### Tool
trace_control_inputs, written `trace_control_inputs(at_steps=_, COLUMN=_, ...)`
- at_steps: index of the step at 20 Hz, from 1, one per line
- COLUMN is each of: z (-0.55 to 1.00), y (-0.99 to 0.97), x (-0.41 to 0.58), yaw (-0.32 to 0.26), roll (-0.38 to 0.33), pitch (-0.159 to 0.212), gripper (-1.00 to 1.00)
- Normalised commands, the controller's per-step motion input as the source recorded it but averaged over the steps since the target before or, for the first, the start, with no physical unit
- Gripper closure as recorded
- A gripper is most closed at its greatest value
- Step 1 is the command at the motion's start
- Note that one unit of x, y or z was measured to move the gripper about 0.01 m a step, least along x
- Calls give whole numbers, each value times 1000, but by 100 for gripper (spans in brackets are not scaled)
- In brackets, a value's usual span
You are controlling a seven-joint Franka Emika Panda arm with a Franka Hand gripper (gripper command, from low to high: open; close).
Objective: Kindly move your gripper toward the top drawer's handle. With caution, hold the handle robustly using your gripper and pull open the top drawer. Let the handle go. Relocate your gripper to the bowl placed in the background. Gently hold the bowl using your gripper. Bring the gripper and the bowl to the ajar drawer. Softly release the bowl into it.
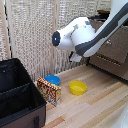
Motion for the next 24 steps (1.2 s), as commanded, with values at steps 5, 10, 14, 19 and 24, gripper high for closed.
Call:
trace_control_inputs(at_steps=5, z=-37, y=137, x=241, yaw=-181, roll=375, pitch=0, gripper=-100)
trace_control_inputs(at_steps=10, z=-98, y=91, x=499, yaw=-121, roll=373, pitch=0, gripper=-100)
trace_control_inputs(at_steps=14, z=-120, y=80, x=594, yaw=-101, roll=361, pitch=0, gripper=-100)
trace_control_inputs(at_steps=19, z=-140, y=74, x=706, yaw=-78, roll=339, pitch=0, gripper=-100)
trace_control_inputs(at_steps=24, z=-119, y=76, x=720, yaw=-79, roll=317, pitch=0, gripper=-100)
